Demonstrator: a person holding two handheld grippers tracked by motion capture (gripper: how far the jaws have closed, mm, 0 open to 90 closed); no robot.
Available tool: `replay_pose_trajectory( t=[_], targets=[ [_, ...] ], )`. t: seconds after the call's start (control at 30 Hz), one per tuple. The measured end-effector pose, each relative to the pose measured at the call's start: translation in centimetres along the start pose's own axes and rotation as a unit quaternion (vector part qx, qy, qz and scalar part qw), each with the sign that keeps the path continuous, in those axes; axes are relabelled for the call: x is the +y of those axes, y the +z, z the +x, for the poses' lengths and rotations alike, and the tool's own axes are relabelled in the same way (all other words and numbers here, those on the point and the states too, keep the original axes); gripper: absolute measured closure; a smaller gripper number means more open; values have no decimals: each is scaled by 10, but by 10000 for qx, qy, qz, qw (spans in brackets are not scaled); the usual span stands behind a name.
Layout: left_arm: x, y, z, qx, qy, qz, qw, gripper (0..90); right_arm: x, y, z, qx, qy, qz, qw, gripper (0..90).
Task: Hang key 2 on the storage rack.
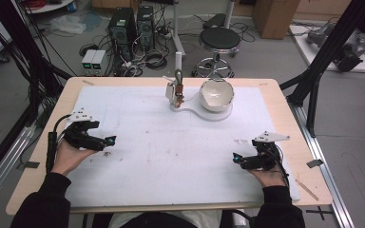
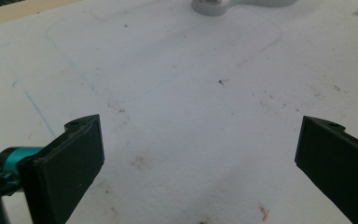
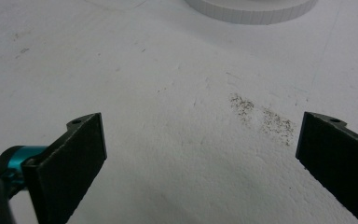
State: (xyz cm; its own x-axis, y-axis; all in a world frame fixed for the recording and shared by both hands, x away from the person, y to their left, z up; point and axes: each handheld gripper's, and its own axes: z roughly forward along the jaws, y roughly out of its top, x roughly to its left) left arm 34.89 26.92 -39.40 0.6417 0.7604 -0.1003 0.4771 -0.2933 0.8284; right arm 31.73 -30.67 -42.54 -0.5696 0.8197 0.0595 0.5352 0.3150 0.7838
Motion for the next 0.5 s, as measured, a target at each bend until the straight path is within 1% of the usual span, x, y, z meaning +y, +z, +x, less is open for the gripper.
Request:
replay_pose_trajectory(
  t=[0.1,0.17,0.23,0.27,0.37,0.4,0.5],
  targets=[
    [-9,-6,1,19,-32,-40,10000,17,0,1,0,-7,-10,8,10000,7],
    [-16,-10,2,-54,-52,-29,10000,17,0,1,0,-11,-10,16,10000,7],
    [-23,-13,3,-165,-28,-39,9999,17,0,1,1,-14,-11,25,10000,7],
    [-26,-15,4,-172,-31,-32,9998,17,0,1,1,-16,-16,32,10000,7],
    [-38,-21,5,-107,-132,-22,9999,17,-1,2,1,-16,-43,45,10000,7],
    [-41,-24,5,-82,-135,-34,9999,17,-1,2,2,-25,-39,42,10000,7],
    [-52,-33,4,-12,-175,-120,9998,17,-1,2,2,-24,-36,52,10000,7]
  ],
)
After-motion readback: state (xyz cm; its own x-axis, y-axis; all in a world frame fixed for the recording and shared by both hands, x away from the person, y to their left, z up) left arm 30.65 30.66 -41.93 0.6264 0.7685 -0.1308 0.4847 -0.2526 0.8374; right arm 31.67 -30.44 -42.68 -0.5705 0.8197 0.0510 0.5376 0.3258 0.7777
